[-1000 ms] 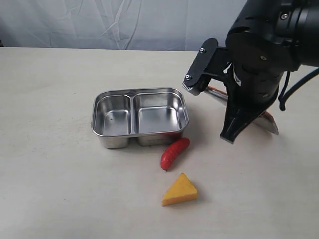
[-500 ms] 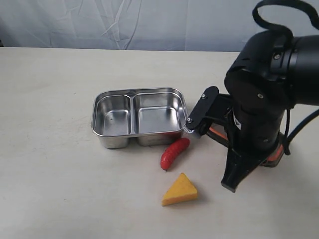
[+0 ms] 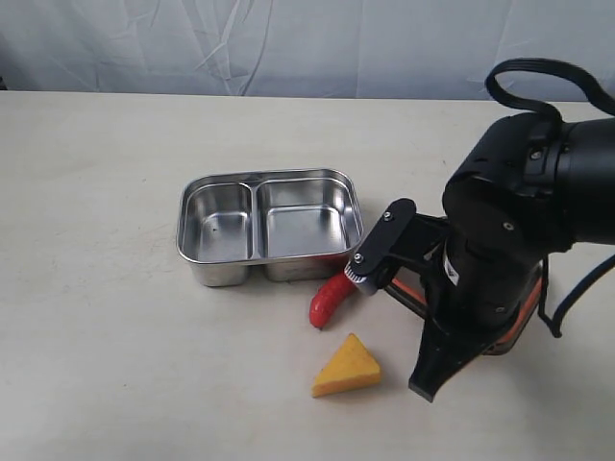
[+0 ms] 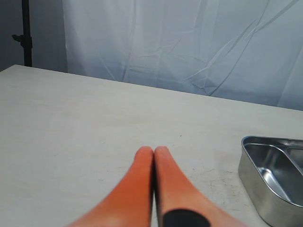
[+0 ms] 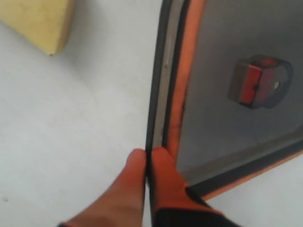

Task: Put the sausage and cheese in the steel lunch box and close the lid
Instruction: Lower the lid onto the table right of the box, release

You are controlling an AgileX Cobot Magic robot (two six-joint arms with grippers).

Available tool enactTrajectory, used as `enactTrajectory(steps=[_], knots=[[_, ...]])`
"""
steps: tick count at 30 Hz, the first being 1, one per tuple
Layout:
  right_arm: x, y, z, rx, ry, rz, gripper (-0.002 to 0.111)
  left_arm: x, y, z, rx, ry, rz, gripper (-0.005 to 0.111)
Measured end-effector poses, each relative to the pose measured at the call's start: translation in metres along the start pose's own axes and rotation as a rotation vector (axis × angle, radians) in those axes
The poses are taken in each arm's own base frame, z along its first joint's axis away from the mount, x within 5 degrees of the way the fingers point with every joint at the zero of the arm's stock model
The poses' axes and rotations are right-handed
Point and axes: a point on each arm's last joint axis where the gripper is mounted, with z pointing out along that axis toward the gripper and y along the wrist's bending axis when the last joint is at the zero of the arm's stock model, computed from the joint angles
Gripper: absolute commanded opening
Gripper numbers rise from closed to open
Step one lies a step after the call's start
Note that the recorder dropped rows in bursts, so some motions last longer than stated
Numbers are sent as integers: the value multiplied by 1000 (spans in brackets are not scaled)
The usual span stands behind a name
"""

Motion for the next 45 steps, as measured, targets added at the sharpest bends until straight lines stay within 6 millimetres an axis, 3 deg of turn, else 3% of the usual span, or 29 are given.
enactTrajectory(steps=[6,22,25,29,43,45], knots=[[0,2,0,-21,1,-1,33,0,0,0,0,0,2,0],[6,3,-1,-33,60,4,34,0,0,0,0,0,2,0],[8,2,-10,-27,9,11,28,0,0,0,0,0,2,0],[11,0,-27,-13,-87,40,0,0,0,0,0,0,2,0],[40,-6,-96,-8,-467,287,0,-1,0,0,0,-8,0,0],[46,-6,-103,-13,-500,321,0,-4,-1,0,15,-49,-81,0]])
